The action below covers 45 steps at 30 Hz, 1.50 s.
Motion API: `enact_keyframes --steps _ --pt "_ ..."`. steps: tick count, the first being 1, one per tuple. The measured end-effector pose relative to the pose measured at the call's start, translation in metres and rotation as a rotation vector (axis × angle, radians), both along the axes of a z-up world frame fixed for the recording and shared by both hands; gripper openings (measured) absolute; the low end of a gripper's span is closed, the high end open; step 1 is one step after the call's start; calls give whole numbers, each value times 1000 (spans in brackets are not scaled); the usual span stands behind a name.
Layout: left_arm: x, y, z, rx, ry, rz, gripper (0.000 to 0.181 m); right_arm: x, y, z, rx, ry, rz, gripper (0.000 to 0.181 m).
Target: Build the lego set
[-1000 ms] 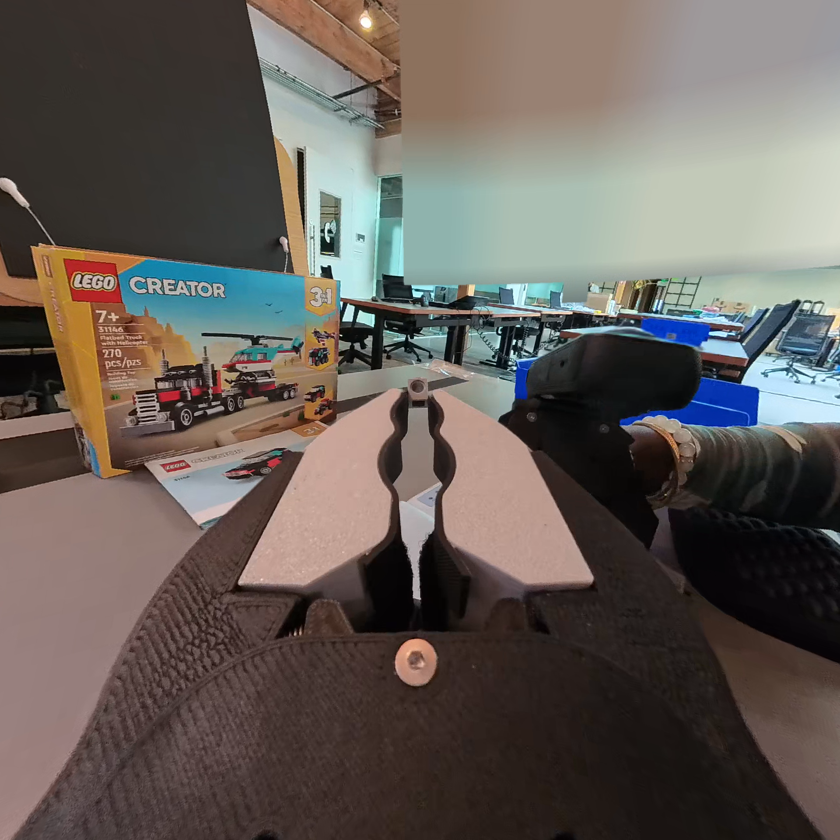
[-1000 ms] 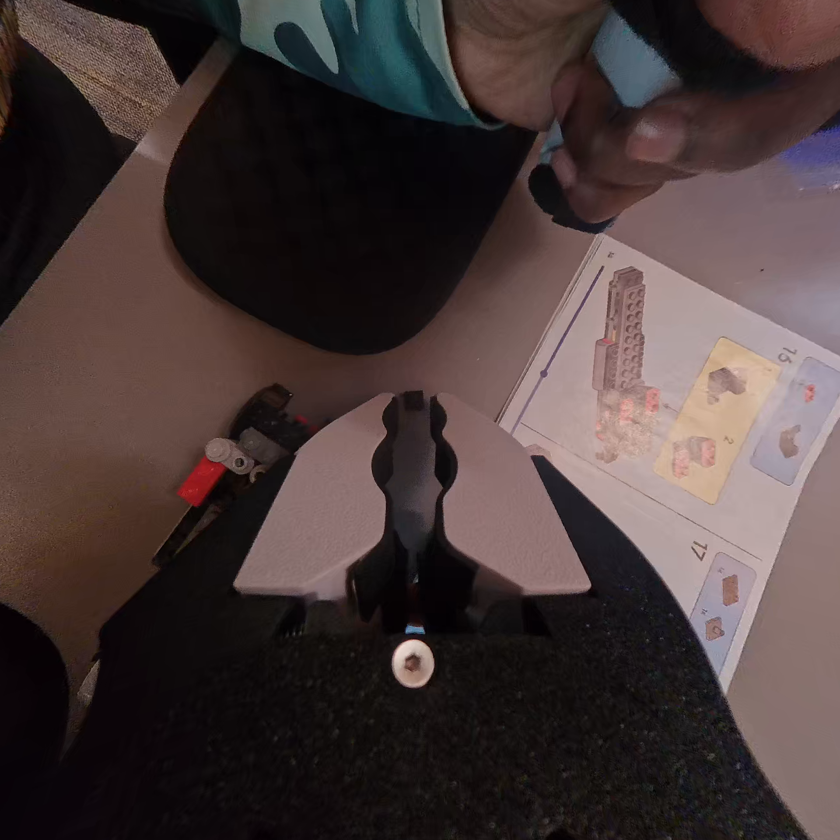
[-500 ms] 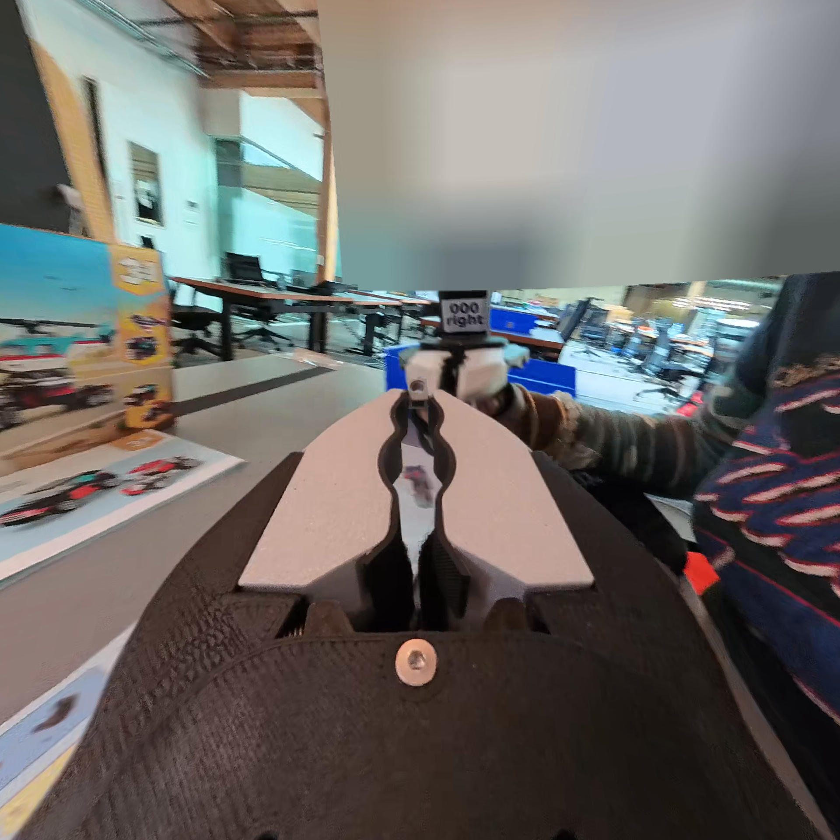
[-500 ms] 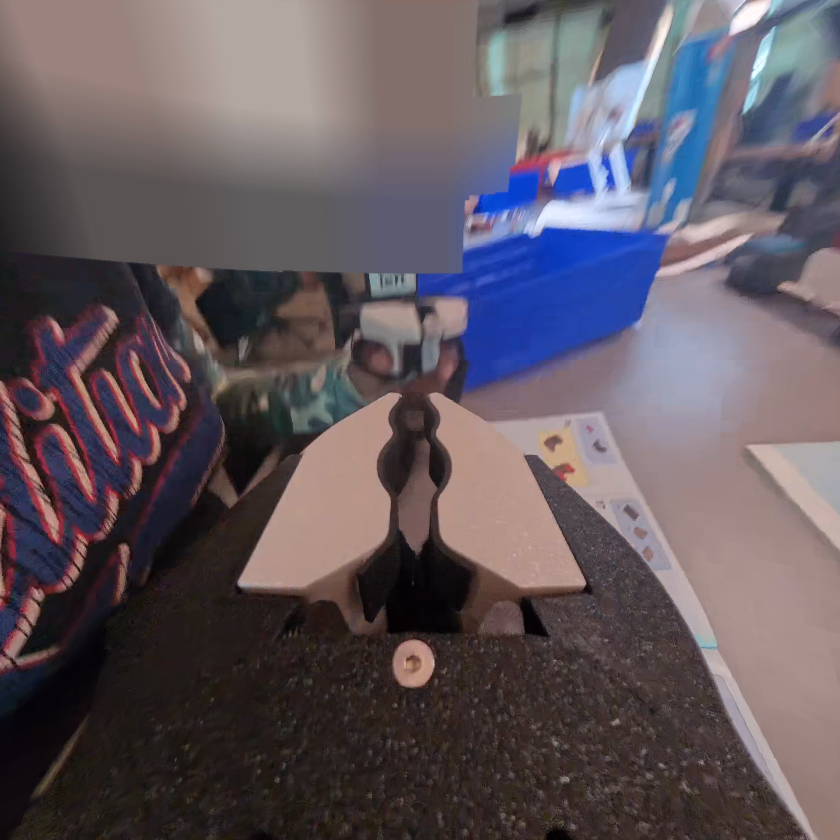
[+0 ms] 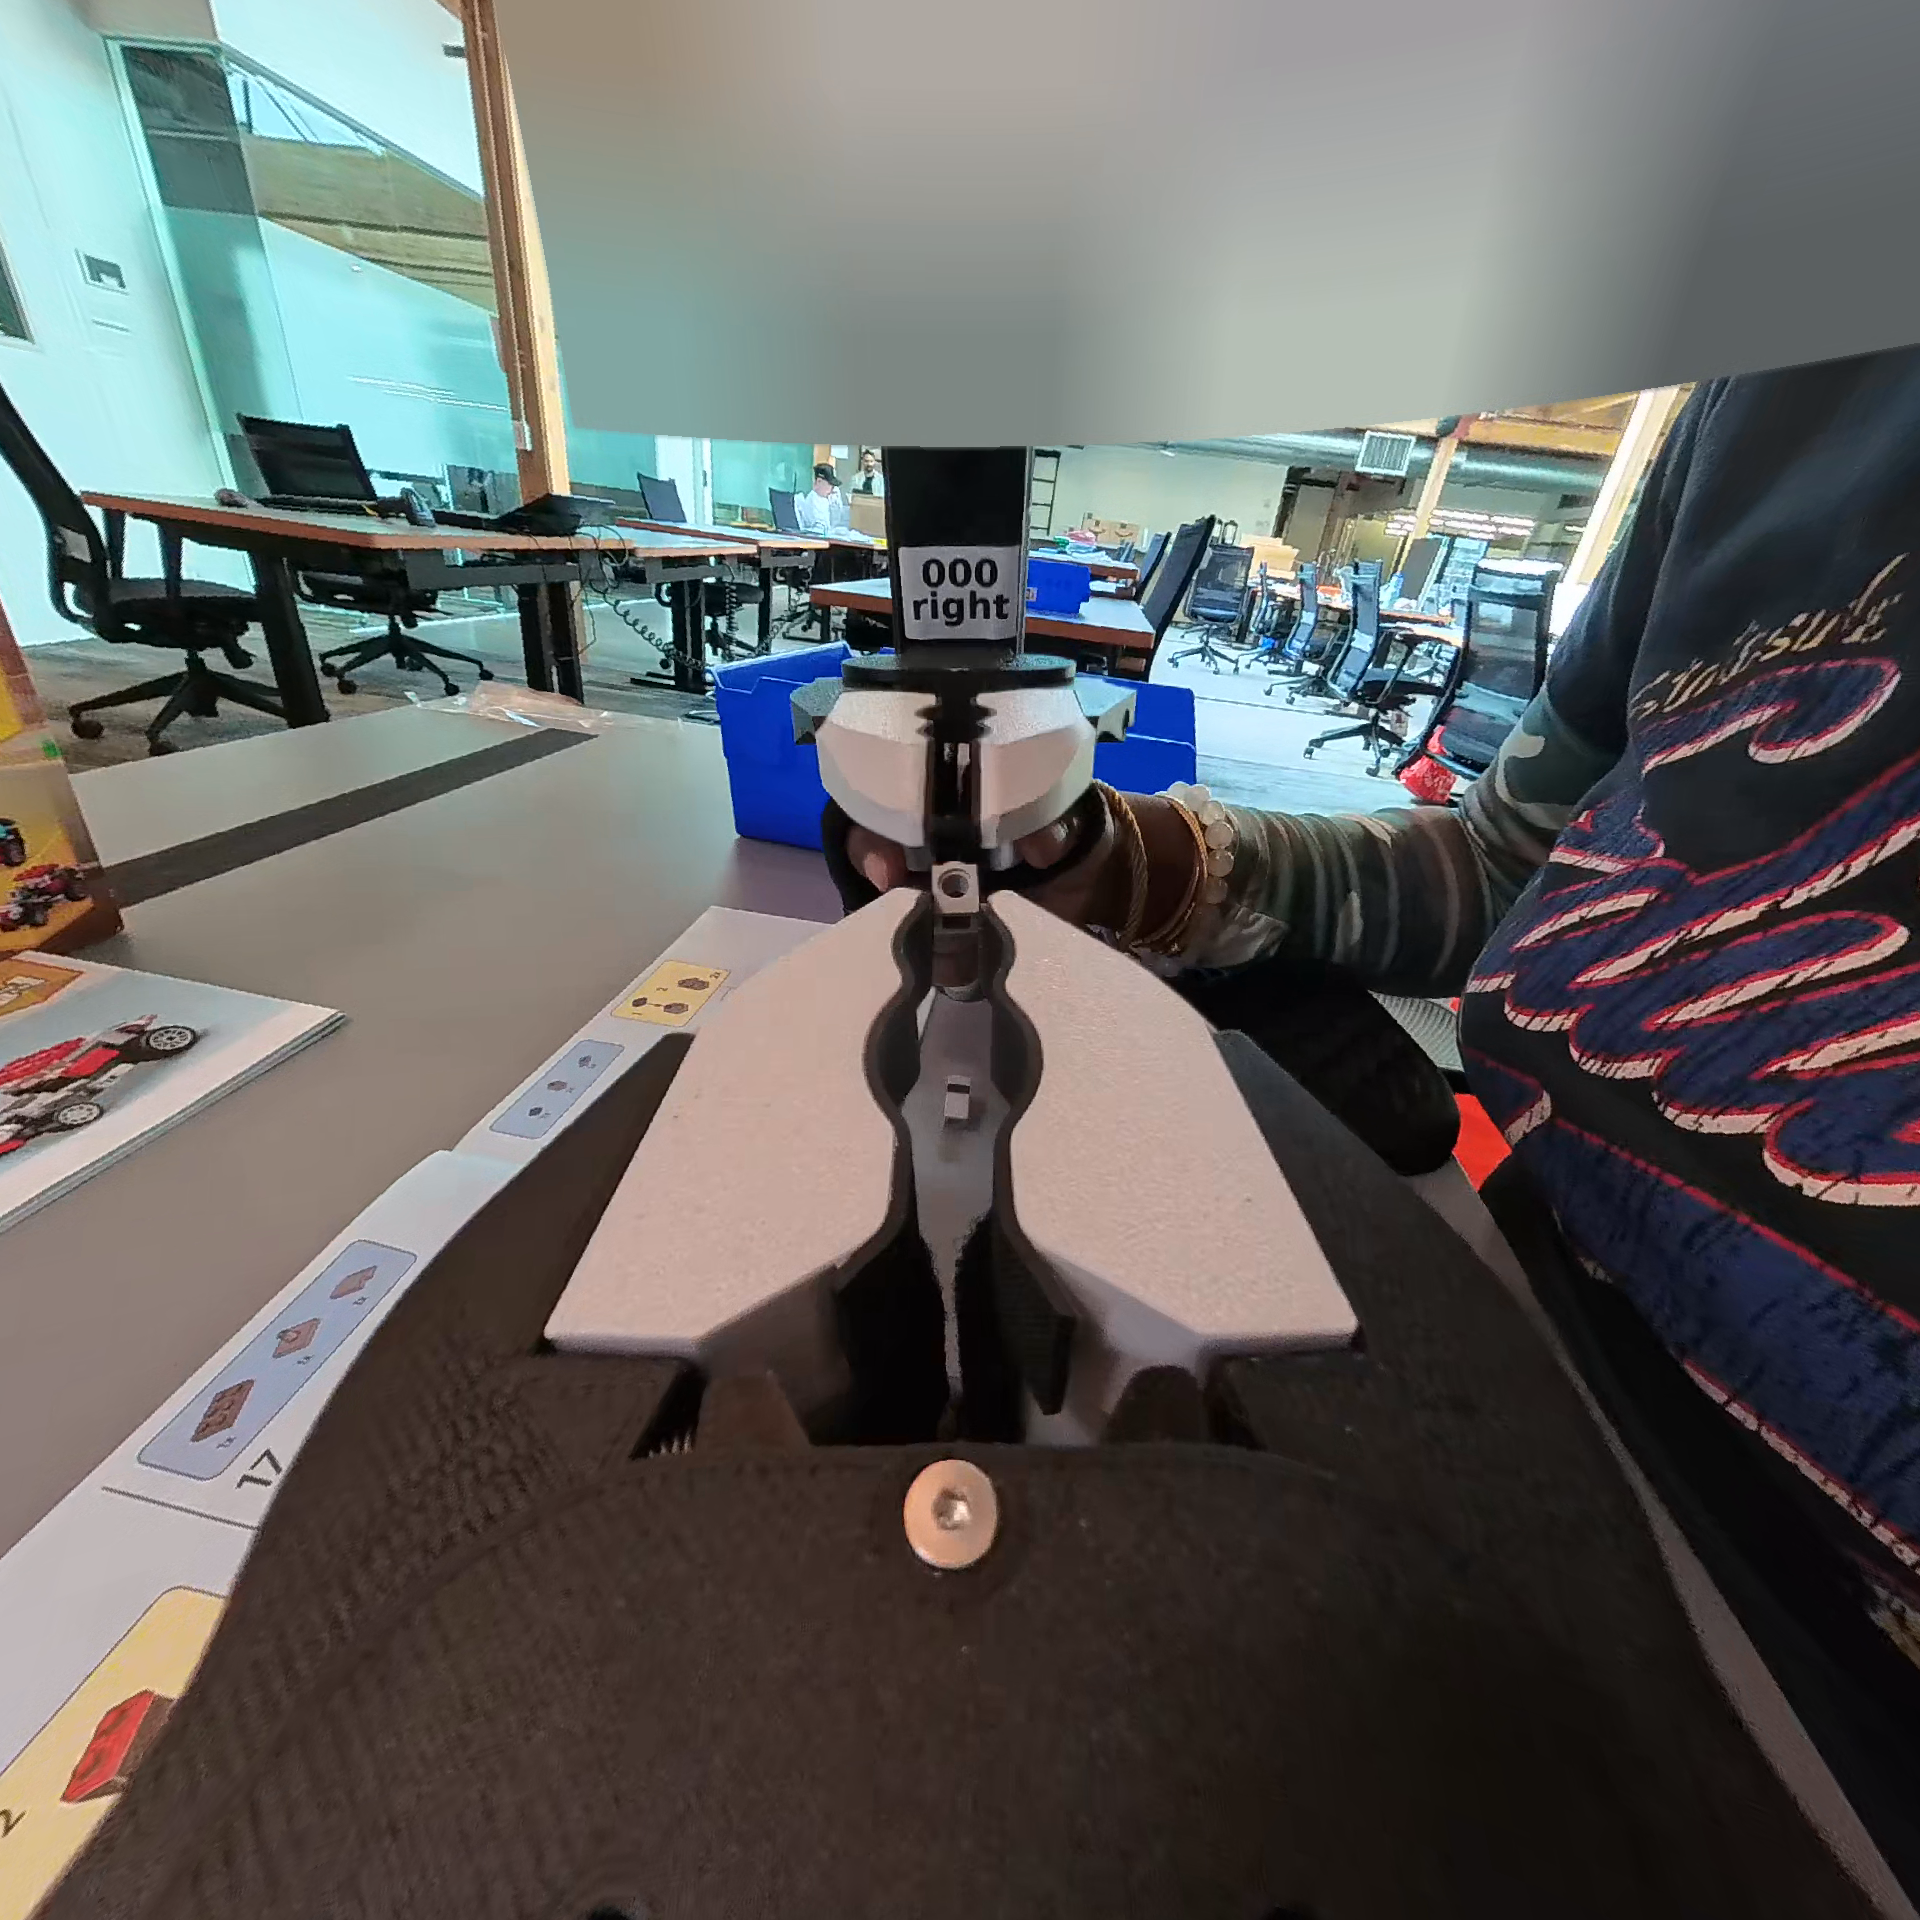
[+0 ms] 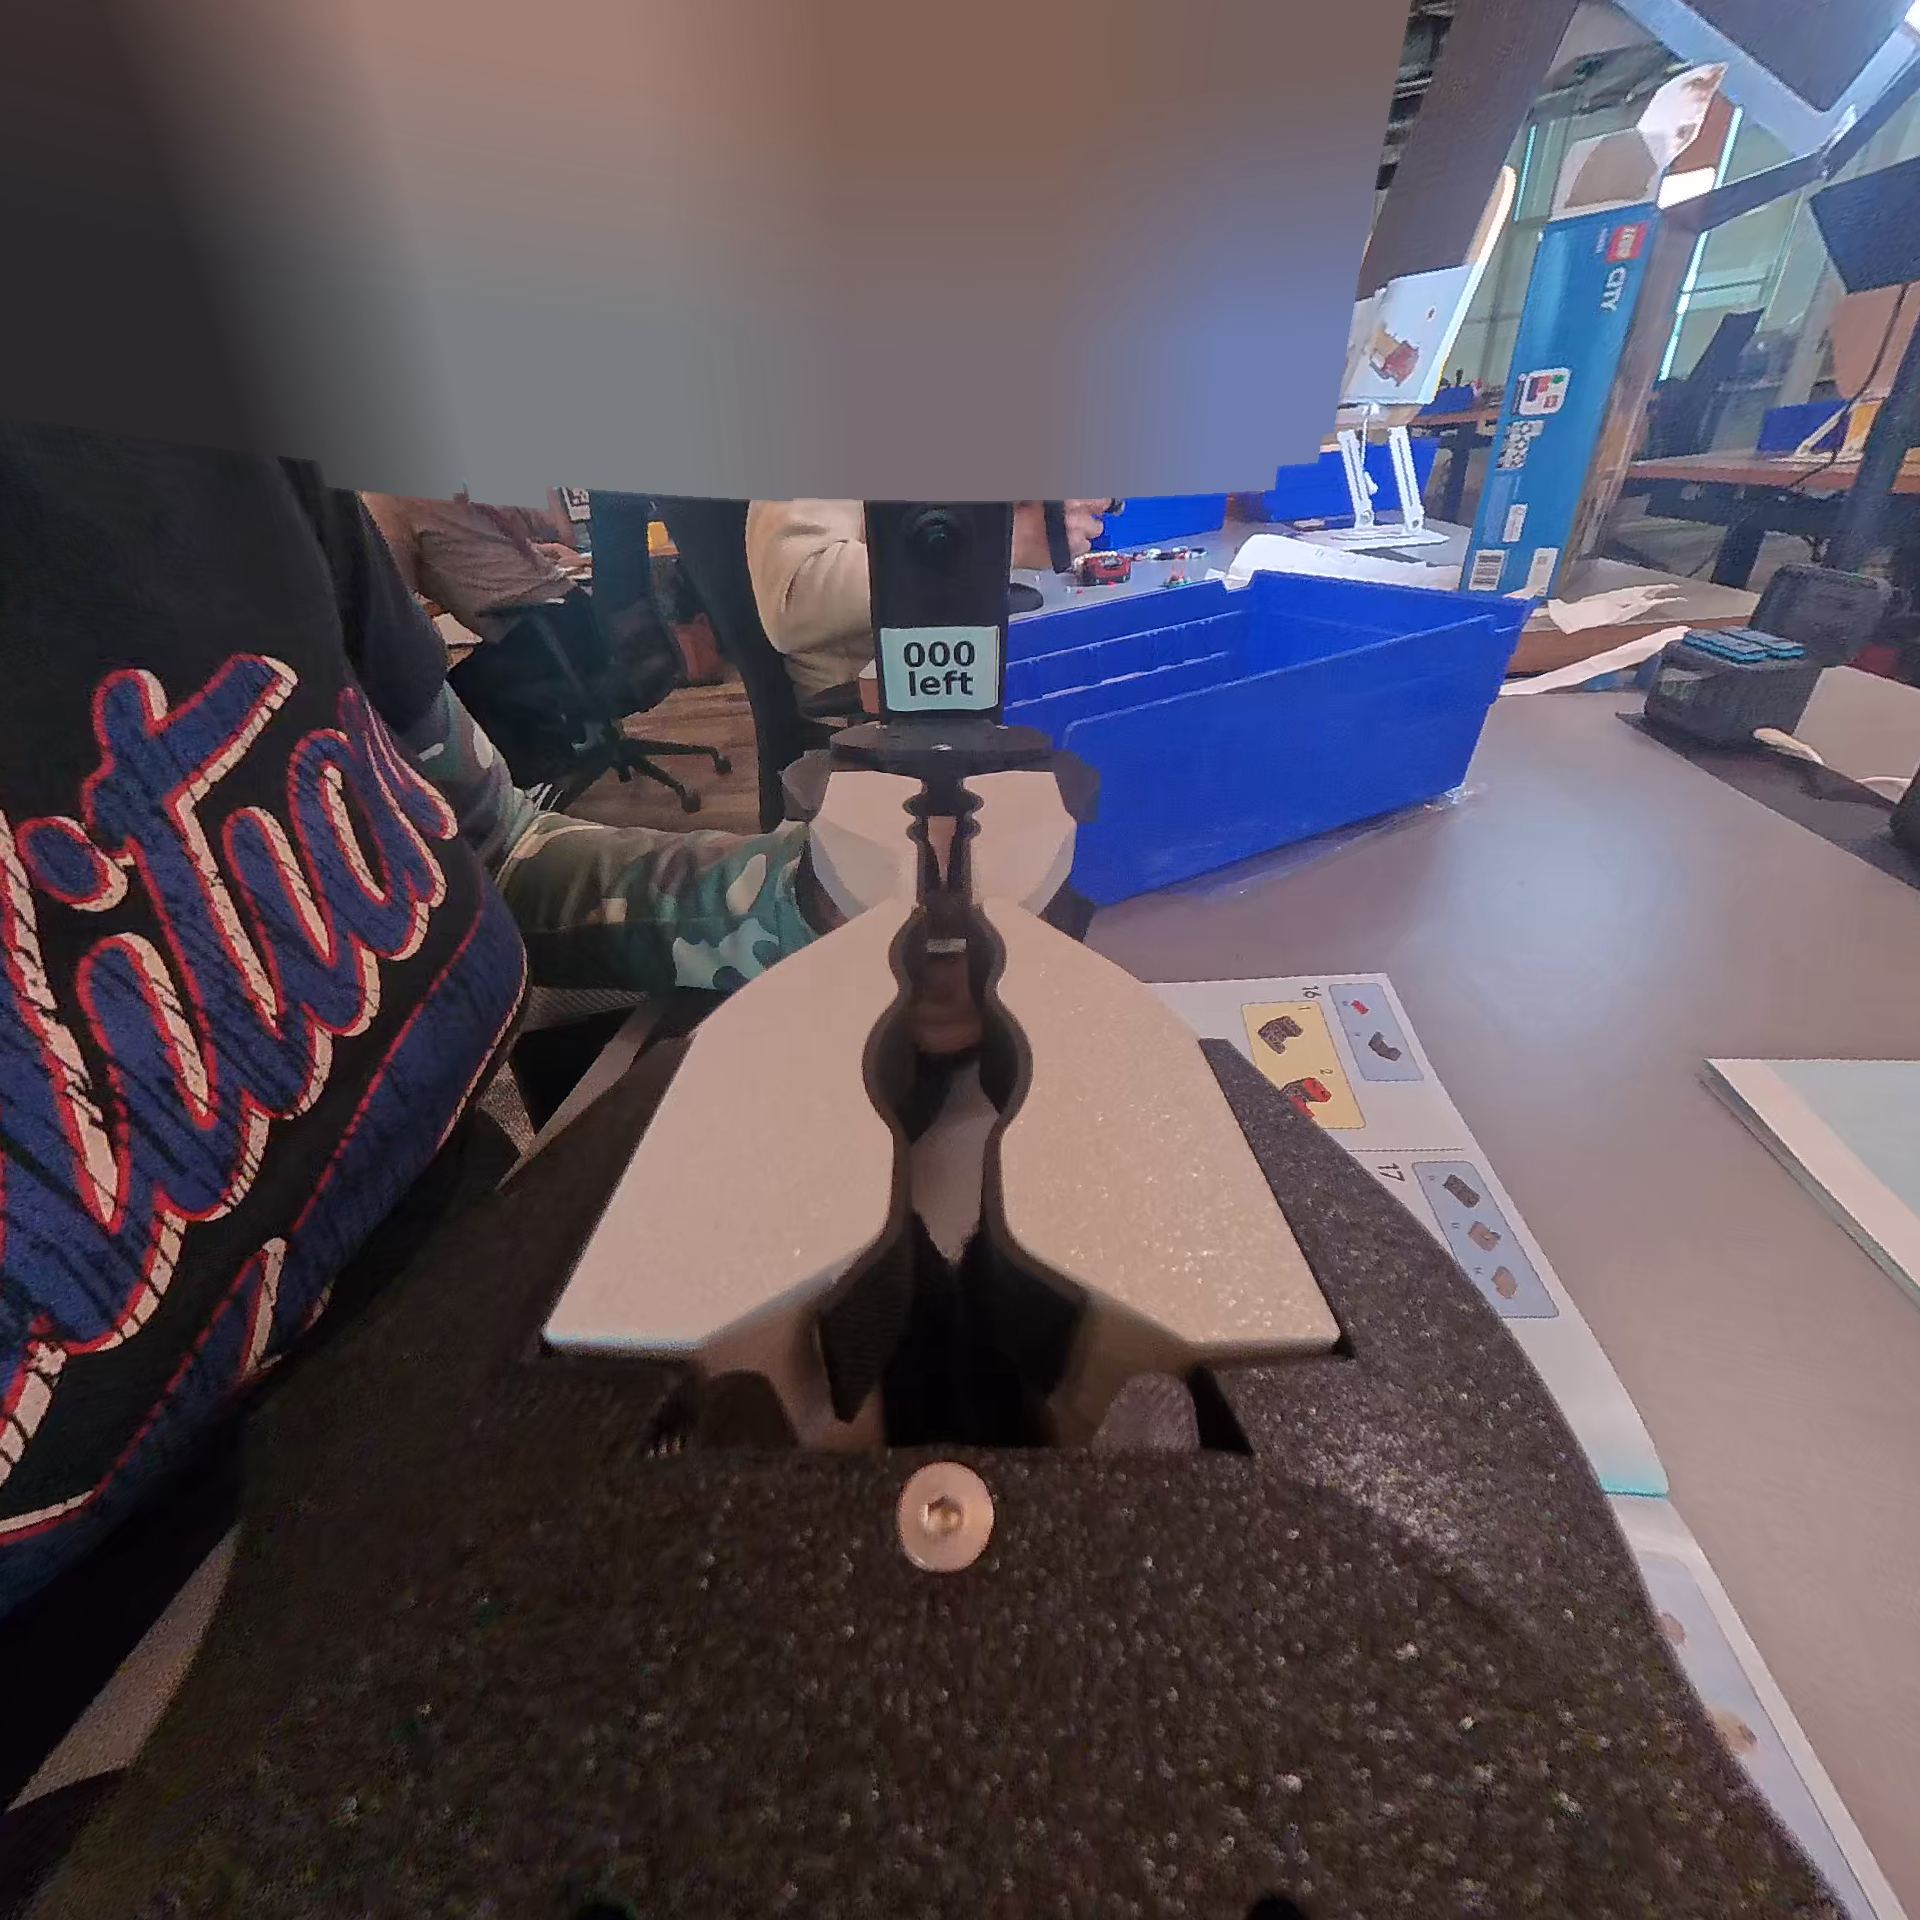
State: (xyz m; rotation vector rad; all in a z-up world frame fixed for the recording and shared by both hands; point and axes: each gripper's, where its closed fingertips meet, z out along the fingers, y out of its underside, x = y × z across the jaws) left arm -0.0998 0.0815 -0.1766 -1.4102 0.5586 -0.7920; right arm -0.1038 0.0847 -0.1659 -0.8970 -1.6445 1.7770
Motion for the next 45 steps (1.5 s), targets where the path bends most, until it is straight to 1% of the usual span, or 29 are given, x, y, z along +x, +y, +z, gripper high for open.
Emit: enact_keyframes --steps 8,12,14,17,21,23,25,27,34,37,45 --pt "1 -1 1 4 -12 -9 7 0 -4 -5 42 1 12 7" --pt "3 -1 -3 -11 17 -8 7 1 -4 -10 92 -11 6 7" --pt "4 0 -8 -23 61 -4 7 3 -3 -15 130 -40 9 7" --pt "7 3 -25 -66 201 14 7 6 -1 -30 236 -108 11 7" --pt "18 3 -42 -108 325 -16 8 11 -7 -43 306 -161 45 7" --pt "19 3 -41 -96 312 -19 8 10 -6 -40 295 -136 36 7" --pt "14 4 -34 -90 254 -11 8 11 3 -29 238 -83 0 7" --pt "9 6 -29 -82 211 13 8 13 9 -25 189 -73 -20 7" --pt "9 3 -19 -33 154 4 8 12 2 -17 83 -12 -2 7" --pt "10 2 -17 -15 147 1 8 9 -1 -21 112 -25 -5 7" --pt "12 2 -19 -29 159 -8 8 10 -1 -23 125 -21 -1 7"
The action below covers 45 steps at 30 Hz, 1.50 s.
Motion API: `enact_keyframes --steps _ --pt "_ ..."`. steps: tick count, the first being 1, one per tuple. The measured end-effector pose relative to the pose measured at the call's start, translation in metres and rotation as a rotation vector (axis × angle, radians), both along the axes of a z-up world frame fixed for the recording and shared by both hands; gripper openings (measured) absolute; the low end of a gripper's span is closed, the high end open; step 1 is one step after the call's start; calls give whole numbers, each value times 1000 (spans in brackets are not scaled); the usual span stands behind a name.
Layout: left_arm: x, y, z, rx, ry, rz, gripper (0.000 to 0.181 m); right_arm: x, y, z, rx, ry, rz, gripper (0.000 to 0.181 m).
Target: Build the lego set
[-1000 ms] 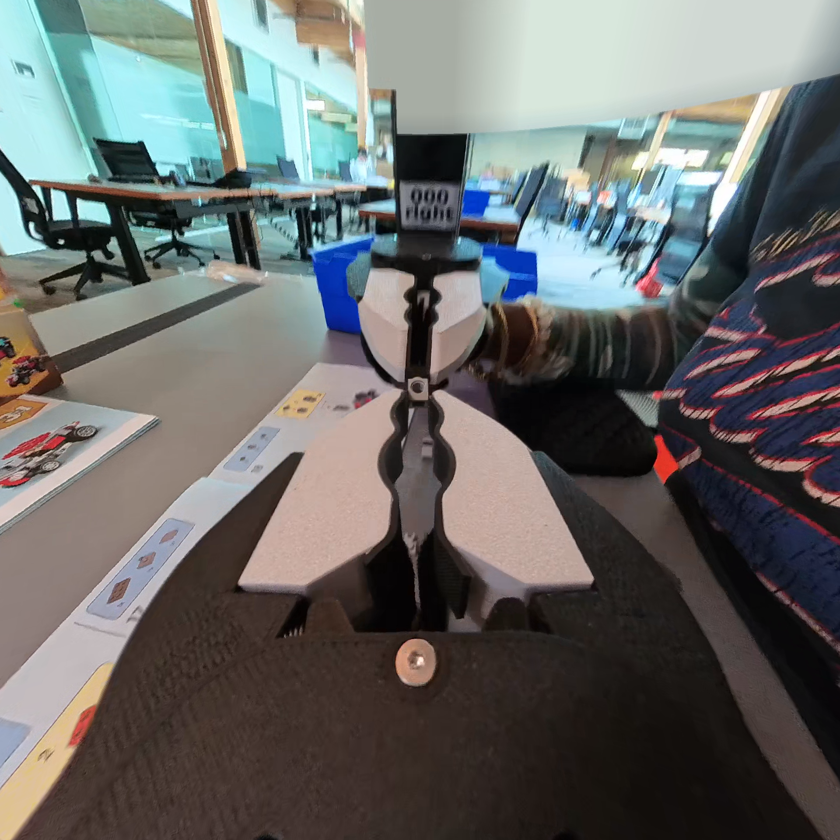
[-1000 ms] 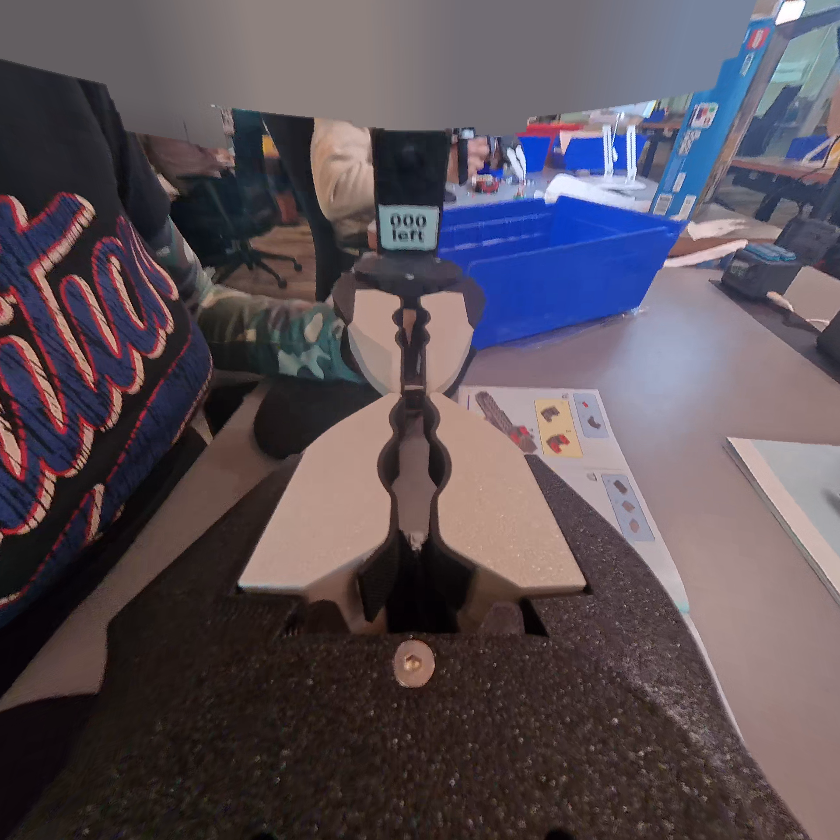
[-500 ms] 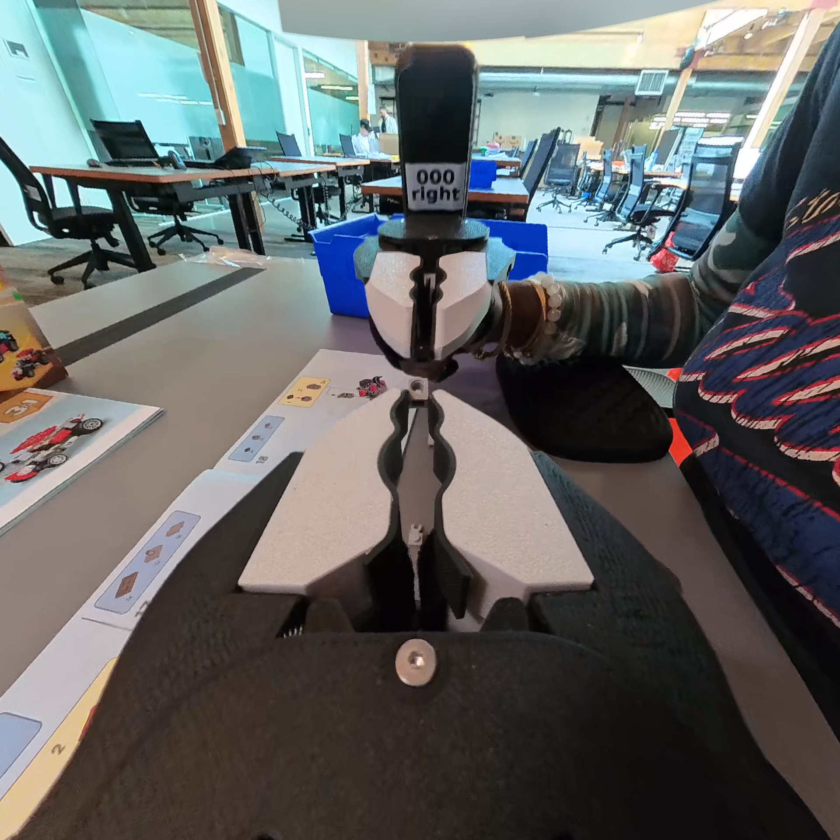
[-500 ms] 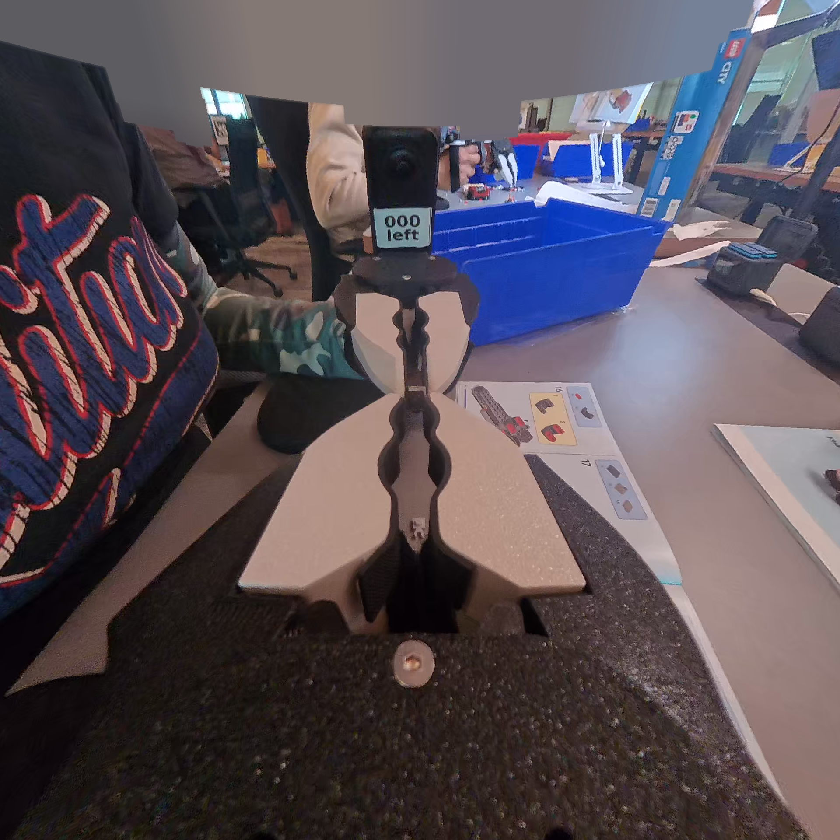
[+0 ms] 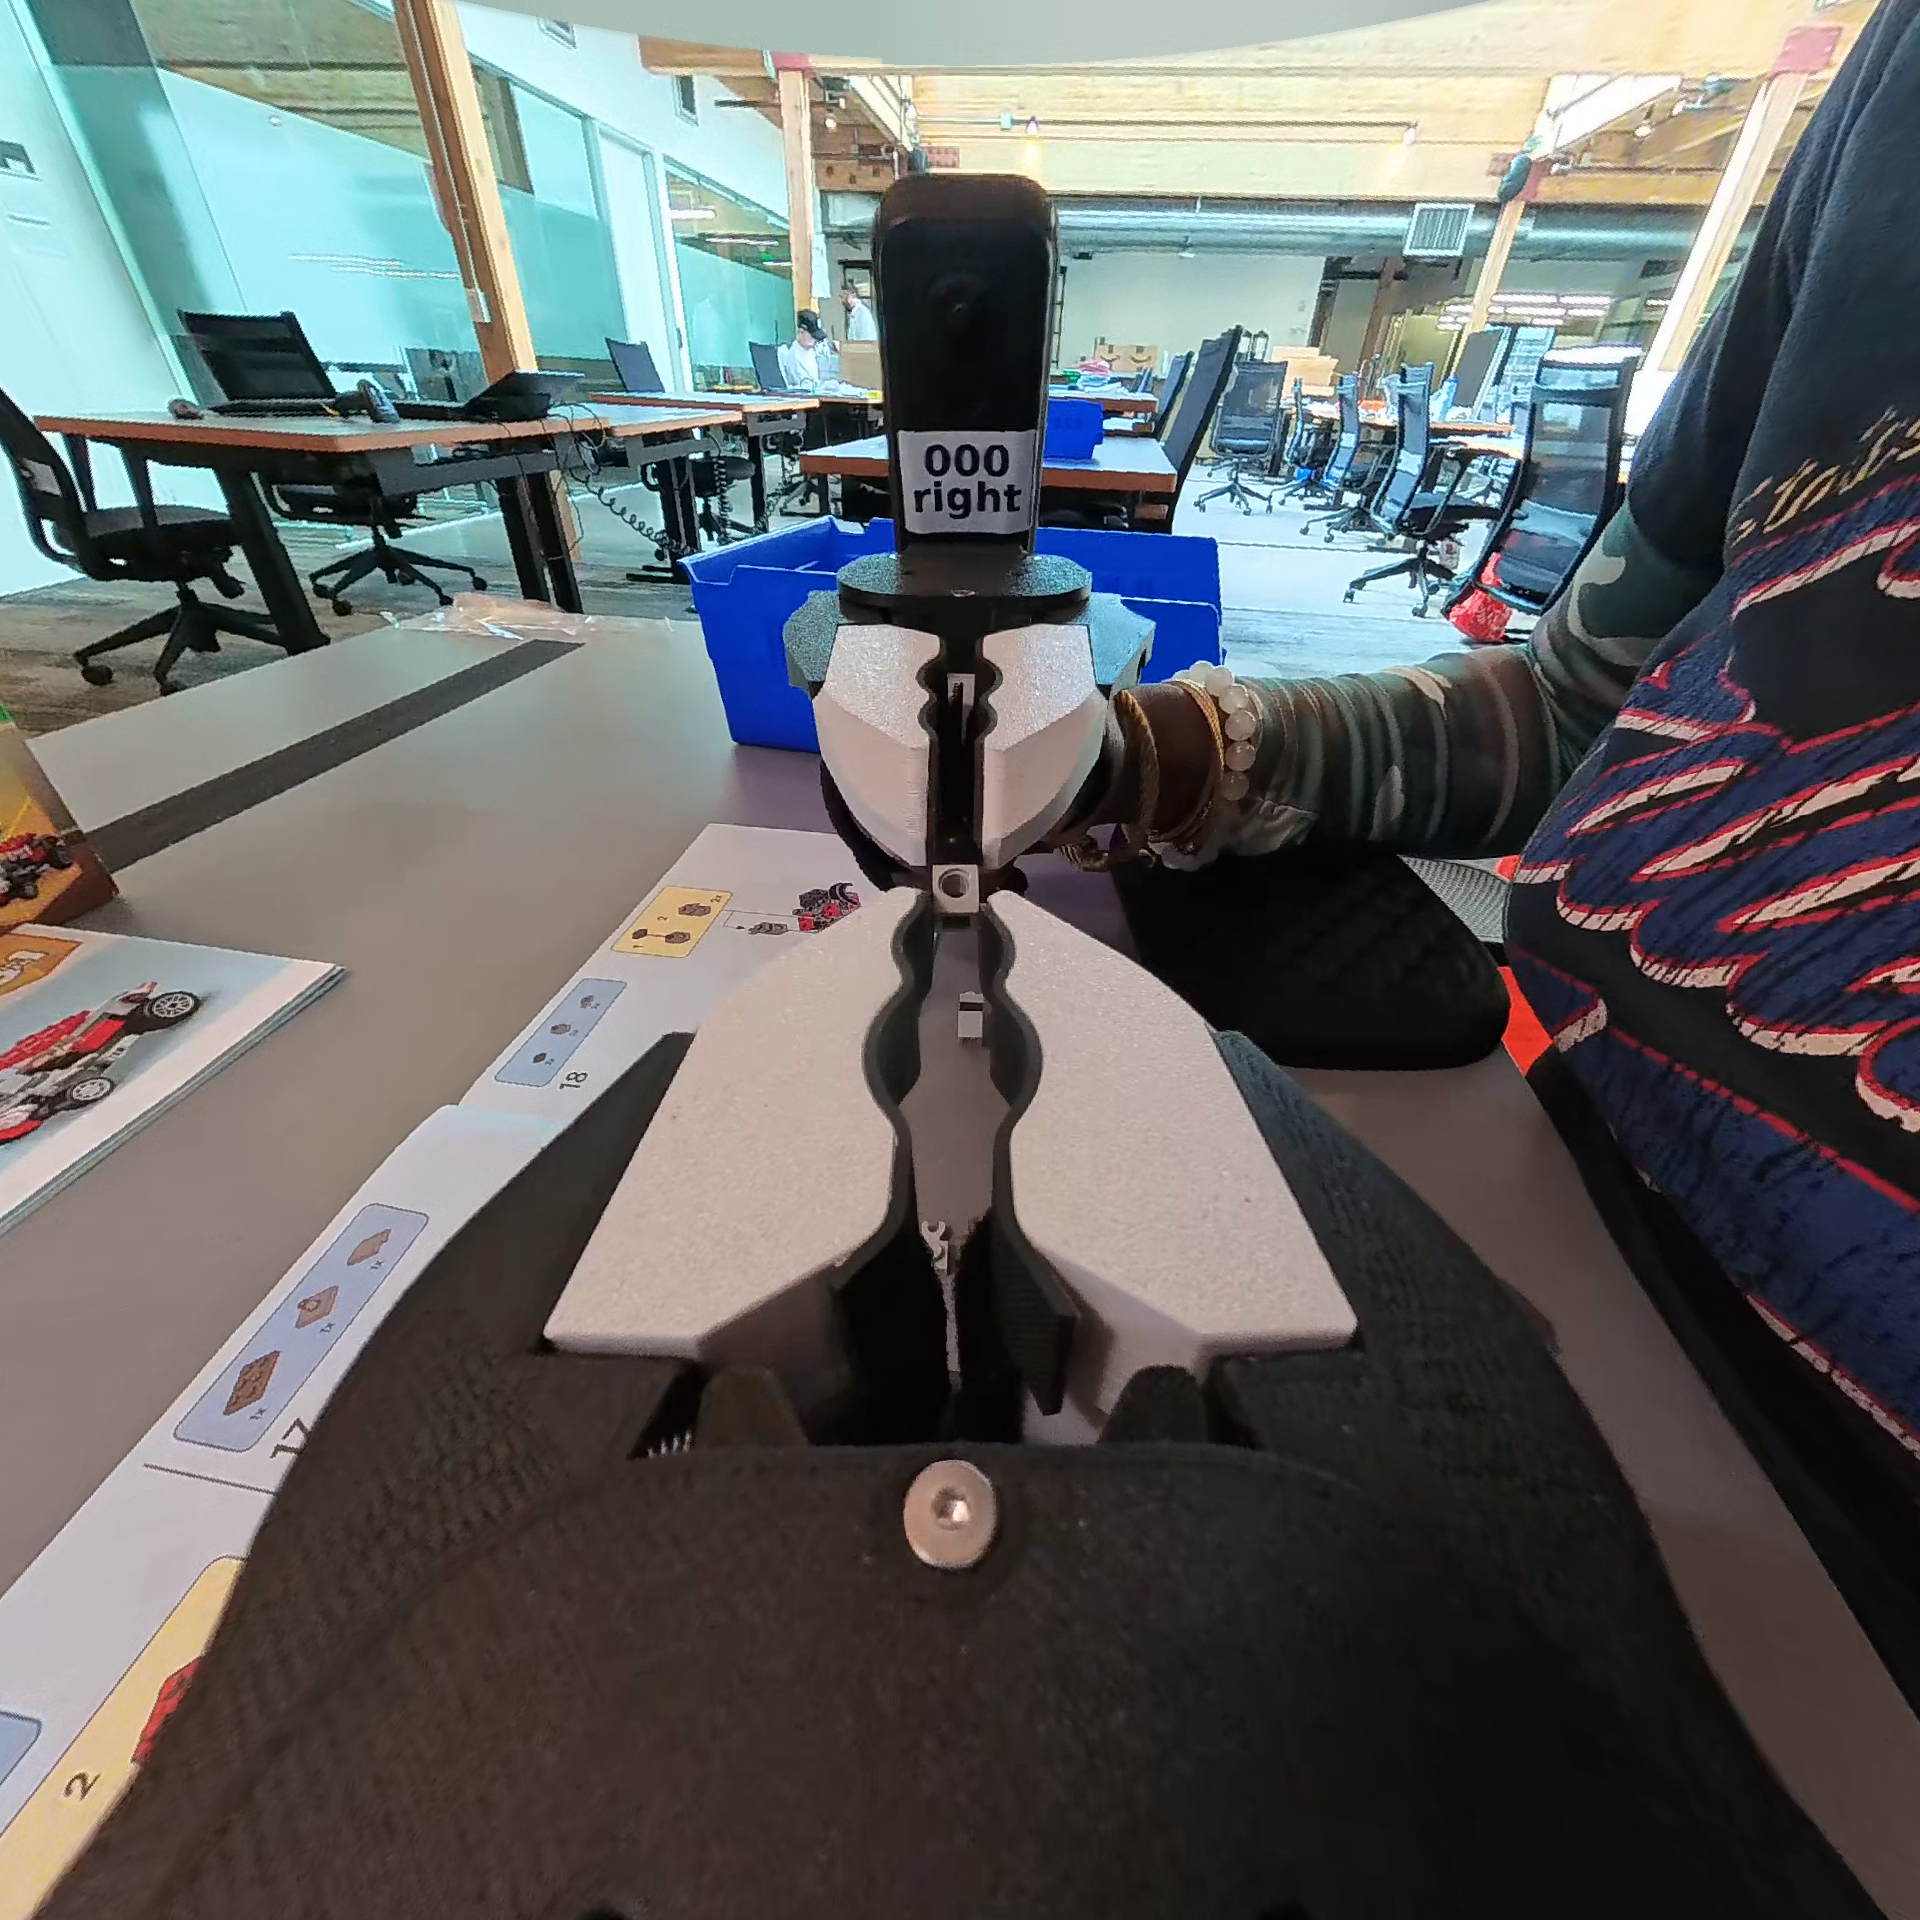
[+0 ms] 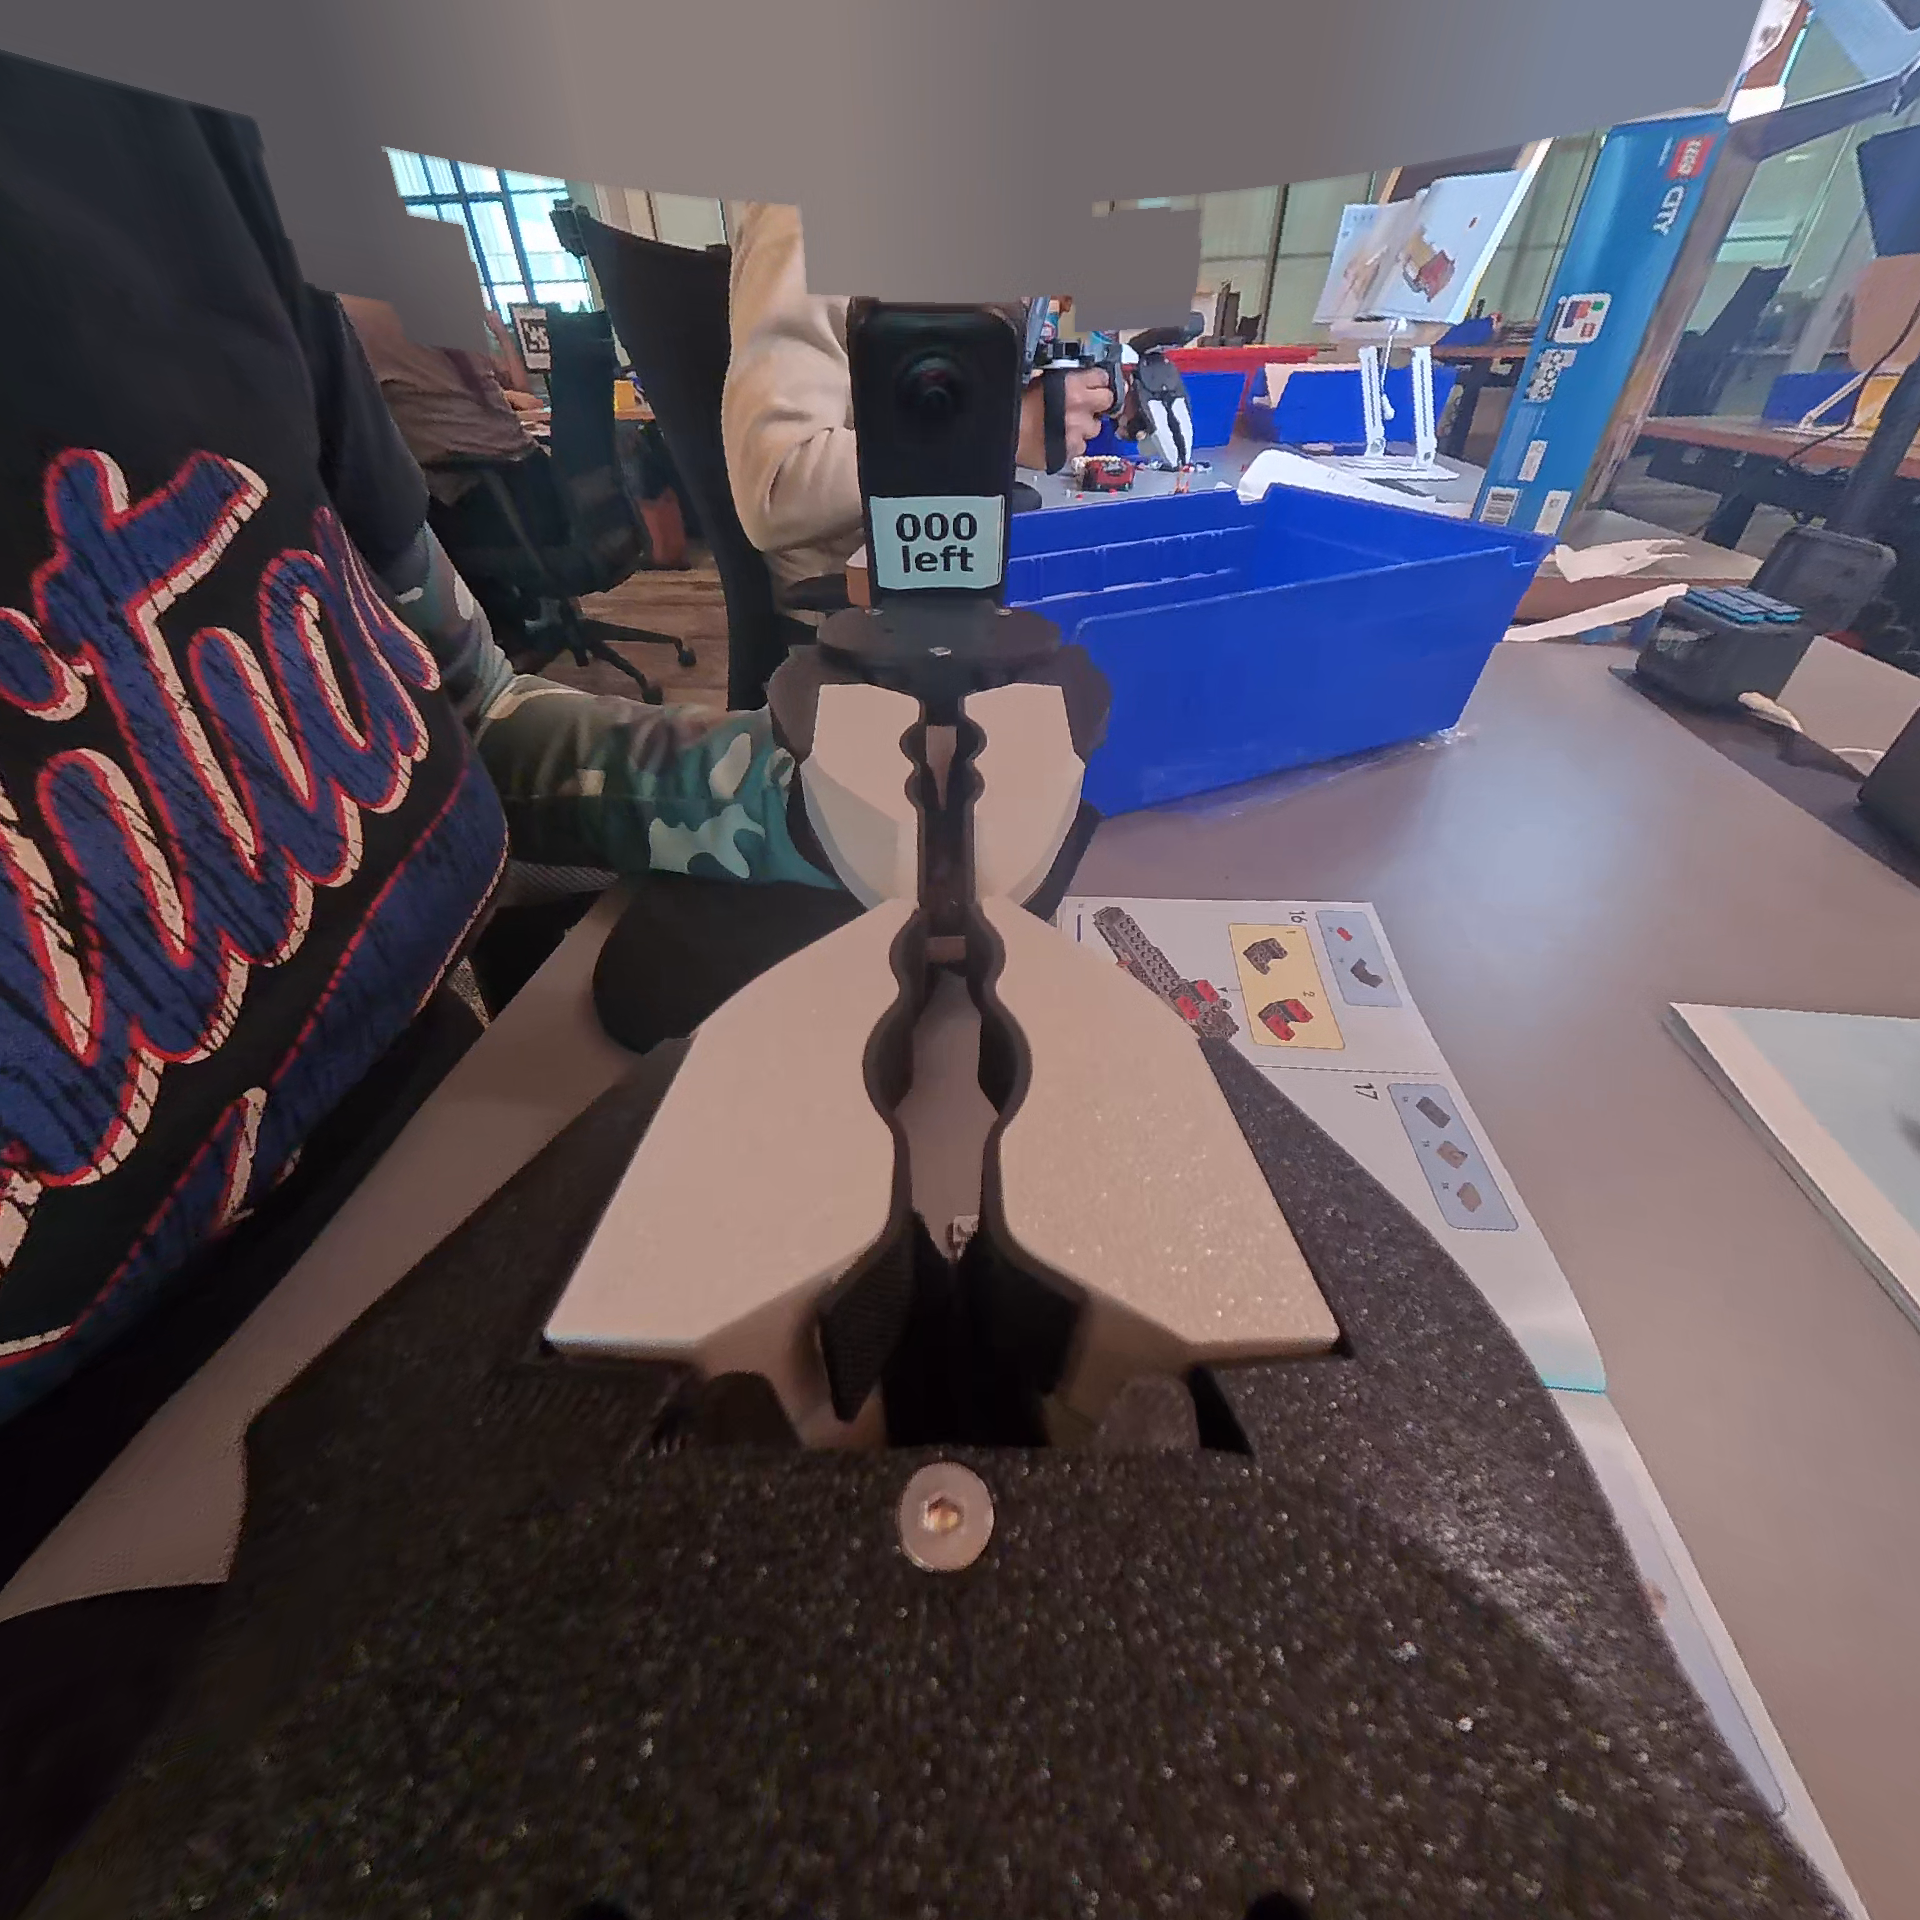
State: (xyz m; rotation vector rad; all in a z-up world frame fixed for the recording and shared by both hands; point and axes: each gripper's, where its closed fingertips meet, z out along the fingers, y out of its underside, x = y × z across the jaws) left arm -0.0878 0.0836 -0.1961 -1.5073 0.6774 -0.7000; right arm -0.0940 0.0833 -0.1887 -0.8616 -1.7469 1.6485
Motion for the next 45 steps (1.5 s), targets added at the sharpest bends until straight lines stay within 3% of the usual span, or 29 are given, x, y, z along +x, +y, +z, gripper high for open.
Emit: enact_keyframes --steps 13,45 --pt "0 -2 5 13 -38 -13 7 0 -2 3 -43 50 11 7" --pt "4 8 -85 -248 550 42 7 5 10 -99 342 -426 -42 6"
